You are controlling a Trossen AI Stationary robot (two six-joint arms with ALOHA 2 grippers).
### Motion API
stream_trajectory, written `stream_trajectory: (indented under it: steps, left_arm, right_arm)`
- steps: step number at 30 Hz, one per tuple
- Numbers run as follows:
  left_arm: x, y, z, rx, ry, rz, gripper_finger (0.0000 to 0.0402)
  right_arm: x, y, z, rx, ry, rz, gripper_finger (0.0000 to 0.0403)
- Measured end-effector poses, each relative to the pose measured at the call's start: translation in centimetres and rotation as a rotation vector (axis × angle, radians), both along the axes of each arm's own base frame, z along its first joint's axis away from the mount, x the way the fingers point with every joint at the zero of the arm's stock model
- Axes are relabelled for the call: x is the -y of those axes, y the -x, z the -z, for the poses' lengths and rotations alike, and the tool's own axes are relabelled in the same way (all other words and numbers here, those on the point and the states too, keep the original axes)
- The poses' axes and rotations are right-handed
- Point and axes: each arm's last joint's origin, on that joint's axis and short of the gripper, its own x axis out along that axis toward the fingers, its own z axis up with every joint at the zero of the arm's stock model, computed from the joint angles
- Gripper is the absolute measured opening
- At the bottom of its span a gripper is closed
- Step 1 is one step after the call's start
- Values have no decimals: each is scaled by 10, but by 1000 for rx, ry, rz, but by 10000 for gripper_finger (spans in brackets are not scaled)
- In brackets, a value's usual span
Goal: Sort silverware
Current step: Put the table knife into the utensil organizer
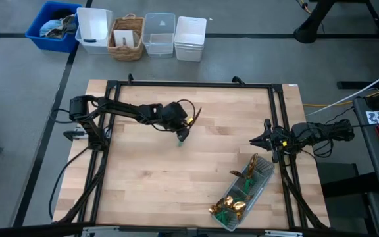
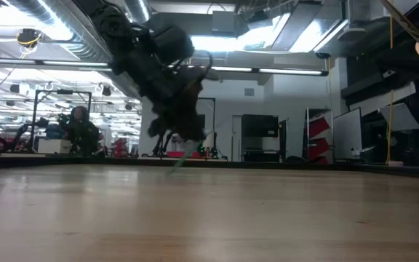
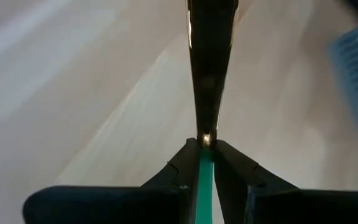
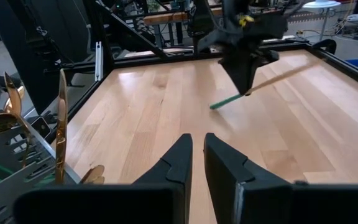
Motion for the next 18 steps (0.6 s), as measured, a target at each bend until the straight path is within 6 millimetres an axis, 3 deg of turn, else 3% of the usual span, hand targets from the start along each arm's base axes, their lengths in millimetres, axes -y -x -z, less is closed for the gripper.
stream_trajectory:
  steps: [10,18]
  left_arm:
    - [-1,-22,-32,398,-98,43,33]
    - [25,-34,-72,815,-210,127,33]
  right_arm:
    - [0,0,0,0,0,0,44]
    - [0,0,0,0,0,0,44]
